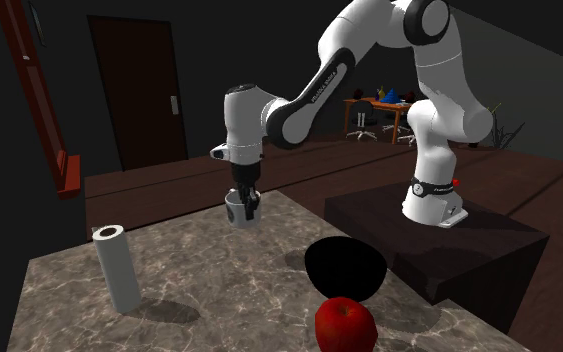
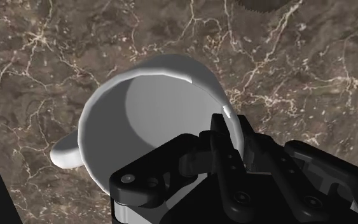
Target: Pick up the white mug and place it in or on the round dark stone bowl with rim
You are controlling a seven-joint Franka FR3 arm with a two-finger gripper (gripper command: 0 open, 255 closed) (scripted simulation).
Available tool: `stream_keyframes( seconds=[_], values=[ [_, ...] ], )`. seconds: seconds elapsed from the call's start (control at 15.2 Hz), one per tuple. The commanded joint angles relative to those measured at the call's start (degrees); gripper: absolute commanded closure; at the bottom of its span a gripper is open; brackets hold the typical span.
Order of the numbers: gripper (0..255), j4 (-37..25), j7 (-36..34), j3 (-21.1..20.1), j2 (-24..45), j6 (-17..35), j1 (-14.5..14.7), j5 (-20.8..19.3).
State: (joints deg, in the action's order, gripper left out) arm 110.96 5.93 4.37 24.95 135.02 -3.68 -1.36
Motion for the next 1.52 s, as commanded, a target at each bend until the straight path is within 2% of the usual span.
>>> stream_keyframes(
  seconds=[0.0,0.59,0.99,1.45],
  values=[
    [255,-0.14,0.01,0.03,-0.97,-1.11,0.03,-0.05],
    [255,-1.47,0.08,0.15,-4.91,-6.37,0.16,-0.25],
    [255,10.43,-6.48,-1.54,-13.37,-3.19,4.30,-1.52],
    [255,21.28,-14.98,-4.89,-21.83,-1.17,8.95,-2.19]
  ],
)
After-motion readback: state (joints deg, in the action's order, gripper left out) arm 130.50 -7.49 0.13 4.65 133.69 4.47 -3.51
